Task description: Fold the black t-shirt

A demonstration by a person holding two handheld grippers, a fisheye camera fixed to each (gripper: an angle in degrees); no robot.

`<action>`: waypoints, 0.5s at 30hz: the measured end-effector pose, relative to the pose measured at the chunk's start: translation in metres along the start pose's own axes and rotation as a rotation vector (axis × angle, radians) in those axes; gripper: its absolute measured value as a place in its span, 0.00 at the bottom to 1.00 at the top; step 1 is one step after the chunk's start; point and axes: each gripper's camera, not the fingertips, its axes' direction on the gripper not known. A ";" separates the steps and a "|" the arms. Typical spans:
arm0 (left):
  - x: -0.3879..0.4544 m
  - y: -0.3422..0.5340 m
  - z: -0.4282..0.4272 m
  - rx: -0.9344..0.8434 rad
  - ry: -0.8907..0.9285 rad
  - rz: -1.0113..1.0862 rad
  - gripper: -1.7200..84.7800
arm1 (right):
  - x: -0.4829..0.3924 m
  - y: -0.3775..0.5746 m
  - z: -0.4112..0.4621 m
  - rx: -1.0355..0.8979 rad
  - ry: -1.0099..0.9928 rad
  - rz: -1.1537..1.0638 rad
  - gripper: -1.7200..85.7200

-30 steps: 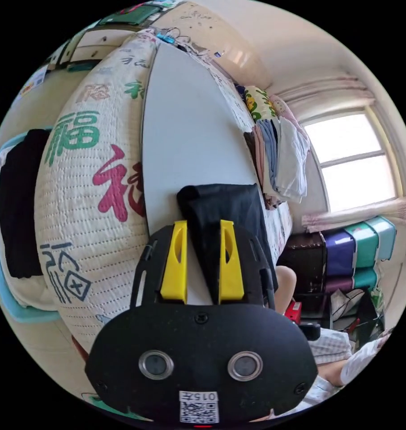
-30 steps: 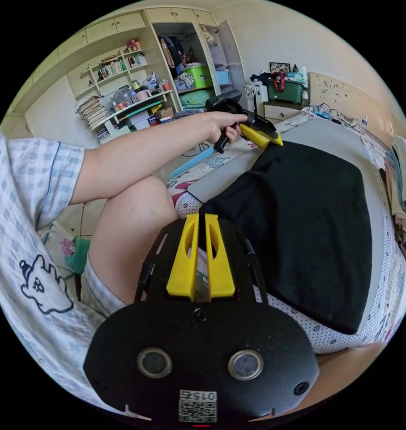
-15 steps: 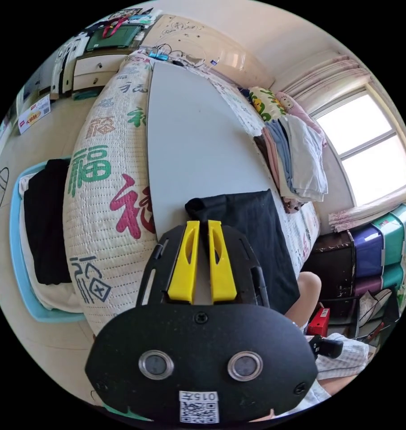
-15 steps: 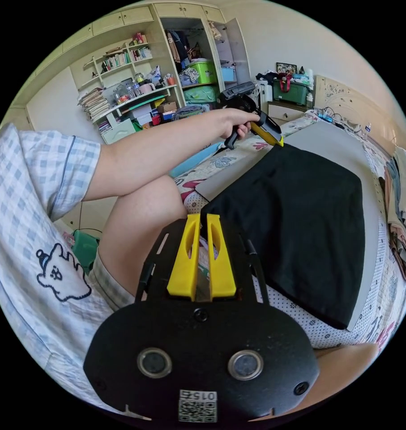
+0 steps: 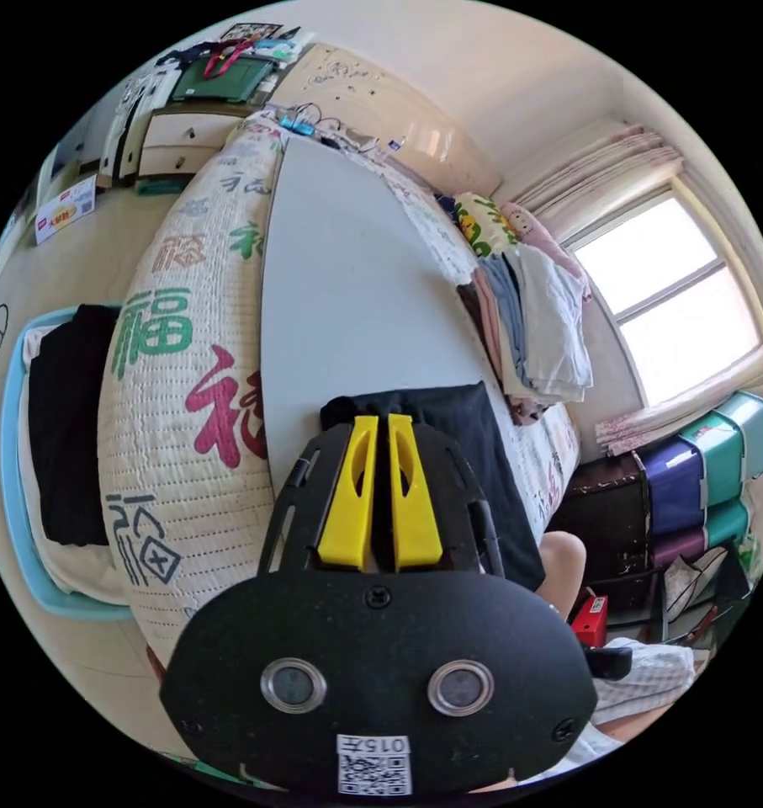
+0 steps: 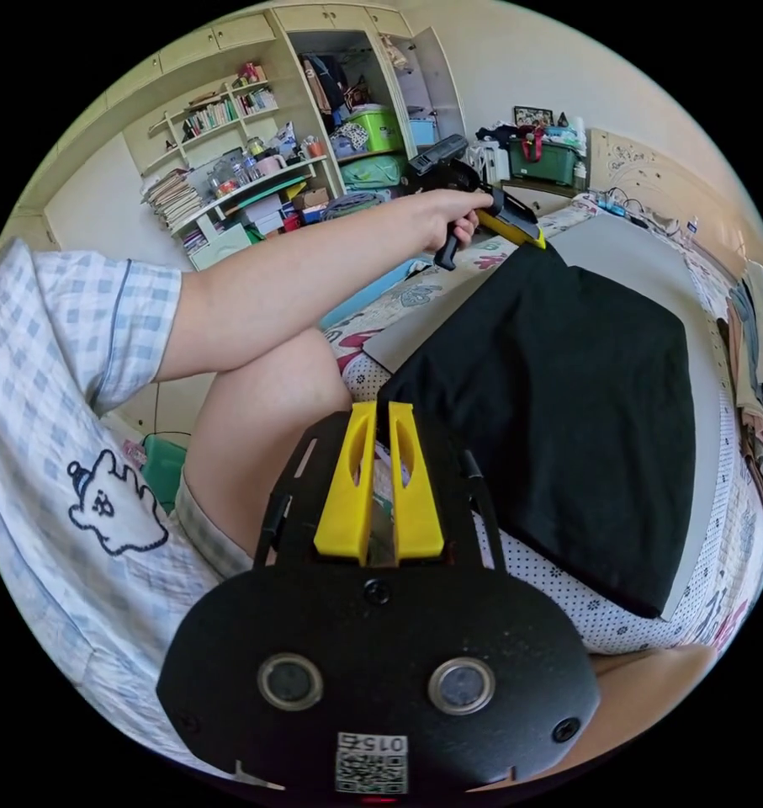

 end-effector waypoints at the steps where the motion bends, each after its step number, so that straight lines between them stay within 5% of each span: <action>1: 0.008 0.002 -0.001 0.013 -0.015 0.019 0.03 | 0.003 -0.002 -0.003 -0.005 -0.015 0.011 0.04; 15: 0.031 0.010 0.041 -0.005 -0.297 0.155 0.05 | -0.002 -0.007 0.054 -0.086 -0.186 0.005 0.01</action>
